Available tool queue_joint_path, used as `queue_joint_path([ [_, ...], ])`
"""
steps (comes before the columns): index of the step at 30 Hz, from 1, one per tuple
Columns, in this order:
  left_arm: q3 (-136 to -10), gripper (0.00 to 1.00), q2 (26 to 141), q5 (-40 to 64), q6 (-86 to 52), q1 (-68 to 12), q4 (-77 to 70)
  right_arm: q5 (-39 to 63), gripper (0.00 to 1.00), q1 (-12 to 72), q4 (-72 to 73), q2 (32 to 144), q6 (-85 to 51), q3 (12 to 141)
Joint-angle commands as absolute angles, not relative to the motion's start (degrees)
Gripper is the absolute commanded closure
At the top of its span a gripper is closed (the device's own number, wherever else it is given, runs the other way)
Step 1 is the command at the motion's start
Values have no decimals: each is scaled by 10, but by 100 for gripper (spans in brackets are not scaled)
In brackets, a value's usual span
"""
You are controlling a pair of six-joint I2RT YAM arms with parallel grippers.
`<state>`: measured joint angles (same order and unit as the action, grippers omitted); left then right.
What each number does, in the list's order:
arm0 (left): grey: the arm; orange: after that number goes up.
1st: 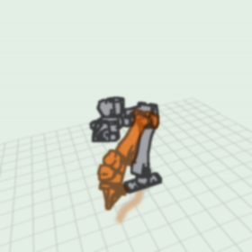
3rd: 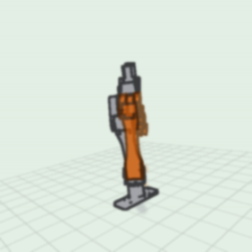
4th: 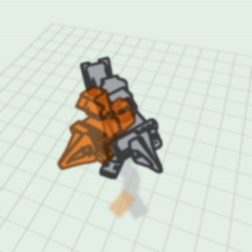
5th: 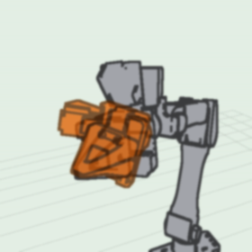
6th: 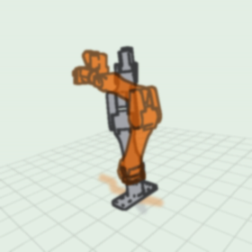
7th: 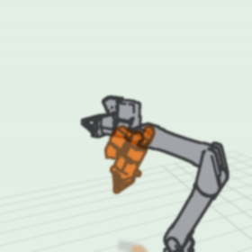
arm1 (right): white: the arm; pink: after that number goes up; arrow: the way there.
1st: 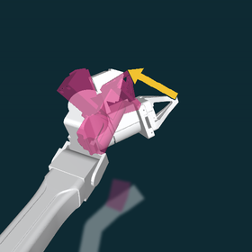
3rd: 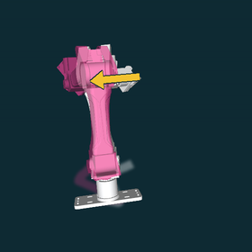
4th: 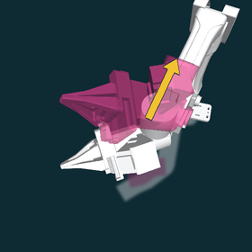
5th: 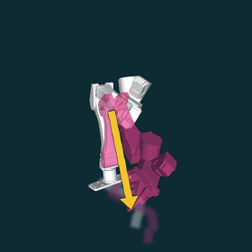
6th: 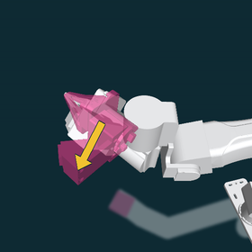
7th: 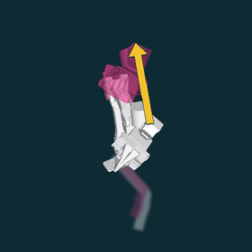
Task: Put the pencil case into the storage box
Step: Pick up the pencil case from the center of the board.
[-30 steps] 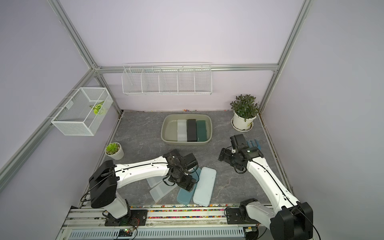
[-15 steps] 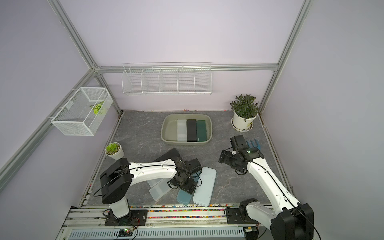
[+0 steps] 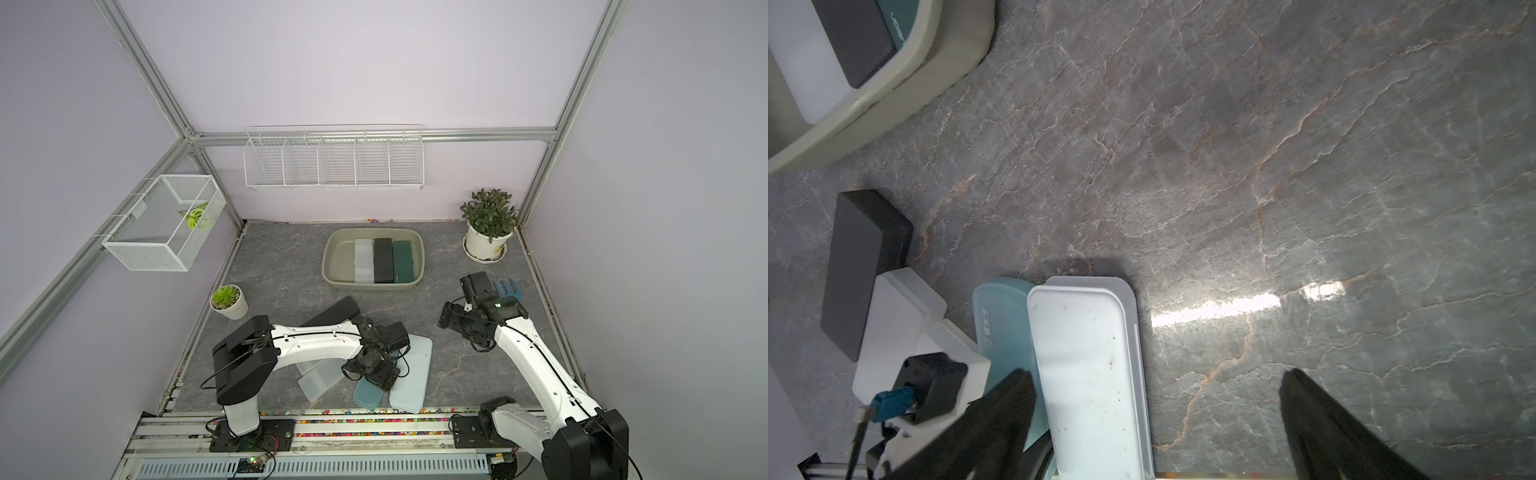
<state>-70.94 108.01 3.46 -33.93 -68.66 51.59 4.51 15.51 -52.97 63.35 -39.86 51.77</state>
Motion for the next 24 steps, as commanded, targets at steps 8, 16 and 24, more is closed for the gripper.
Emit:
queue_joint_path([
  [8,-751,28,1090,-25,-297,-689,552,26,4,166,-545,631,-408,519],
  [16,-897,27,1029,-96,-267,-663,705,28,4,167,-542,653,-408,555],
  [24,-1023,27,1043,-166,-173,-469,693,37,4,172,-503,685,-423,576],
])
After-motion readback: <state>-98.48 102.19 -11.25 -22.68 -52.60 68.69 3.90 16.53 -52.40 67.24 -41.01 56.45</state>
